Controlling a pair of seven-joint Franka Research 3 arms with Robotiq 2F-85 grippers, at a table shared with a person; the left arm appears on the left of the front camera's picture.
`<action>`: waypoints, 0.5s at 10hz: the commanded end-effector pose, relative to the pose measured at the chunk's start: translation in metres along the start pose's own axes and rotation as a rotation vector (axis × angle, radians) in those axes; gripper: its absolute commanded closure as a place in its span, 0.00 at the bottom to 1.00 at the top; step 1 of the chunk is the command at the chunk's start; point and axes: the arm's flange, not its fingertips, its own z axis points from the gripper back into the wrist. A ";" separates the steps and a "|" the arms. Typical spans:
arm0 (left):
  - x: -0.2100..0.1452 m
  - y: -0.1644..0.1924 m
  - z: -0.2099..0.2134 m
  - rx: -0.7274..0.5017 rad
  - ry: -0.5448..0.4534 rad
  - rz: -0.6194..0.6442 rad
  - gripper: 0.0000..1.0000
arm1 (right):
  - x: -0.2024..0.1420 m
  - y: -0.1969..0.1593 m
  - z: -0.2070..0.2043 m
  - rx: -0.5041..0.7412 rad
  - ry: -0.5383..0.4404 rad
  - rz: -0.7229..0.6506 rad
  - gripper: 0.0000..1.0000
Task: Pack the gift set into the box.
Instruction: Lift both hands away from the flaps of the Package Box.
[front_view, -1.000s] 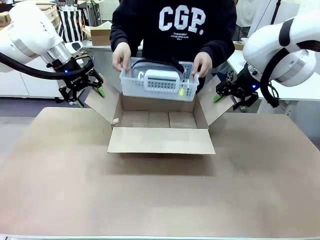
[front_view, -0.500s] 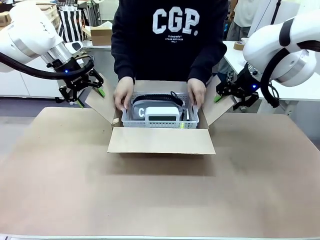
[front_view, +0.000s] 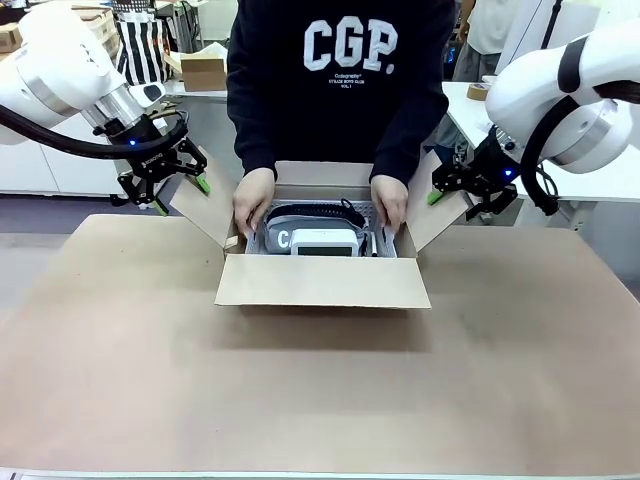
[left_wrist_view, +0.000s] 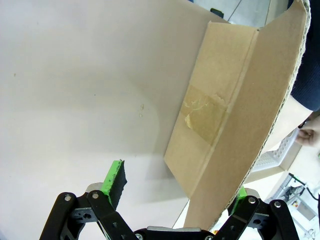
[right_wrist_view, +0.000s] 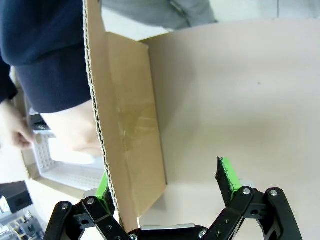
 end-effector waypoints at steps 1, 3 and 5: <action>-0.002 0.001 0.003 0.009 -0.005 0.000 0.00 | 0.004 0.004 0.002 -0.009 0.010 -0.009 0.00; -0.002 0.001 0.003 0.009 -0.005 0.000 0.00 | 0.004 0.004 0.002 -0.009 0.010 -0.009 0.00; -0.002 0.001 0.003 0.009 -0.005 0.000 0.00 | 0.004 0.004 0.002 -0.009 0.010 -0.009 0.00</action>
